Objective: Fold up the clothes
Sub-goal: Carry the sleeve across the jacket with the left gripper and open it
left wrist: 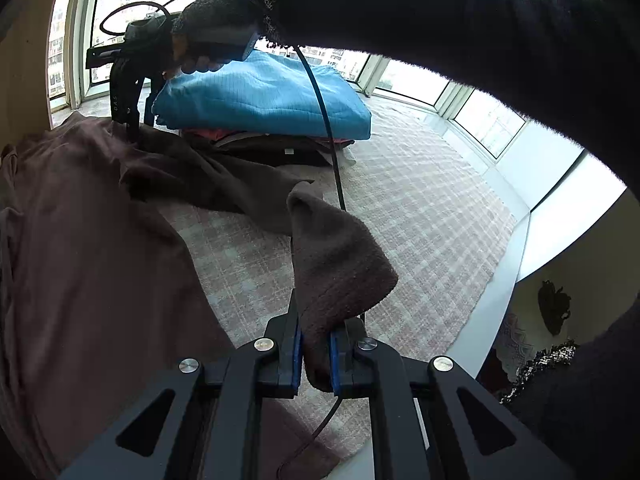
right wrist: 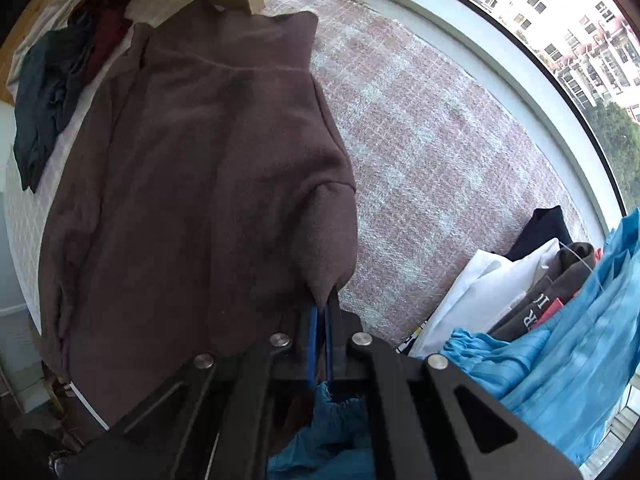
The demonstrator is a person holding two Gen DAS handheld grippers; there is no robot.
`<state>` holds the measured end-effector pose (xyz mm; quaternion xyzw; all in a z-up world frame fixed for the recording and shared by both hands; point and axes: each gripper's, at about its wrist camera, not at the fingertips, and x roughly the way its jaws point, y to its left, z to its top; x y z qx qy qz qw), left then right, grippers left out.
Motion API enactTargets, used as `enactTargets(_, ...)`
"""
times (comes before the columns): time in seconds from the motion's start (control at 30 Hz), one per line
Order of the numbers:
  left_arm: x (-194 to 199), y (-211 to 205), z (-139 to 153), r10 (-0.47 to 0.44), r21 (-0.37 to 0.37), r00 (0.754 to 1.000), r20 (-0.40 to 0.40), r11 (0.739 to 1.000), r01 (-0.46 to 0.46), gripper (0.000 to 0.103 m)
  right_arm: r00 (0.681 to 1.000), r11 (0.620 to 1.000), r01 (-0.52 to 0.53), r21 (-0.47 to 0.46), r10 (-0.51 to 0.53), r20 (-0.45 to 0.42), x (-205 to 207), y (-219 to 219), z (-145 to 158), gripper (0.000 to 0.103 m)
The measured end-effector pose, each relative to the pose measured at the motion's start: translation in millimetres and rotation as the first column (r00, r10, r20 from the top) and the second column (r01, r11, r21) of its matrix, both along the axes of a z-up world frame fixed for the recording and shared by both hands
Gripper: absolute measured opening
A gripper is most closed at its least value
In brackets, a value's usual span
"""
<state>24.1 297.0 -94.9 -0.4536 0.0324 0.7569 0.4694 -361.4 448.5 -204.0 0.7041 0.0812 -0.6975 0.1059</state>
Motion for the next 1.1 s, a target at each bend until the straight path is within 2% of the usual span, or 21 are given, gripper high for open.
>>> enactTargets(0.1, 12, 15, 10, -0.079, 0.055, 0.997, 0.000, 0.995, 0.079, 0.009, 0.992, 0.993, 0.118, -0.029, -0.119, -0.042, -12, 19, 23, 0.003)
enactTargets(0.17, 21, 16, 21, -0.107, 0.098, 0.994, -0.017, 0.989, 0.108, 0.009, 0.989, 0.991, 0.125, 0.048, -0.120, -0.082, -17, 17, 27, 0.003)
enactTargets(0.27, 20, -12, 34, -0.050, 0.205, 0.999, 0.013, 0.978, 0.046, 0.009, 0.995, 0.979, 0.092, 0.179, -0.085, -0.049, -20, 3, 6, 0.003)
enactTargets(0.3, 18, -27, 34, -0.007, 0.214, 1.000, 0.022, 0.977, 0.002, 0.009, 0.997, 0.975, 0.078, 0.207, -0.071, -0.039, -21, -2, -2, 0.003)
enactTargets(0.4, 6, -79, 20, 0.168, 0.174, 0.984, 0.057, 0.969, -0.176, 0.009, 0.997, 0.979, 0.064, 0.194, -0.054, -0.058, -19, -6, 1, 0.010)
enactTargets(0.5, 1, -133, -1, 0.342, 0.111, 0.933, 0.110, 0.929, -0.353, 0.007, 0.993, 0.975, 0.079, 0.208, -0.057, -0.106, -13, -1, 23, 0.029)
enactTargets(0.53, 1, -150, -8, 0.389, 0.091, 0.912, 0.127, 0.911, -0.402, 0.006, 0.992, 0.974, 0.077, 0.213, -0.053, -0.116, -8, -2, 33, 0.031)
enactTargets(0.57, 3, -160, -13, 0.413, 0.076, 0.900, 0.138, 0.902, -0.425, 0.006, 0.991, 0.974, 0.074, 0.216, -0.047, -0.124, -2, -3, 42, 0.031)
enactTargets(0.63, 8, -165, -19, 0.433, 0.046, 0.891, 0.134, 0.896, -0.442, 0.006, 0.997, 0.987, 0.017, 0.159, -0.004, -0.081, 14, -14, 52, 0.033)
enactTargets(0.7, 11, -158, -21, 0.411, 0.046, 0.902, 0.135, 0.906, -0.420, 0.006, 1.000, 0.986, -0.012, 0.165, 0.013, -0.006, 25, -32, 47, 0.033)
enactTargets(0.8, 17, -137, -19, 0.352, 0.052, 0.928, 0.122, 0.931, -0.360, 0.006, 0.998, 0.967, -0.043, 0.251, 0.031, 0.051, 30, -47, 27, 0.033)
enactTargets(0.97, 26, -111, -11, 0.271, 0.053, 0.959, 0.079, 0.960, -0.275, 0.007, 0.994, 0.975, 0.012, 0.221, -0.035, 0.102, 30, -39, 9, 0.030)
enactTargets(1.0, 27, -106, -9, 0.256, 0.051, 0.964, 0.071, 0.964, -0.260, 0.007, 0.994, 0.975, 0.009, 0.220, -0.032, 0.100, 33, -37, 9, 0.015)
enactTargets(1.03, 26, -103, -9, 0.246, 0.046, 0.967, 0.064, 0.967, -0.249, 0.007, 0.994, 0.977, 0.010, 0.215, -0.034, 0.106, 35, -35, 10, 0.003)
enactTargets(1.1, 27, -102, -8, 0.233, 0.042, 0.971, 0.057, 0.971, -0.236, 0.007, 0.996, 0.981, 0.020, 0.194, -0.038, 0.087, 38, -30, 21, 0.003)
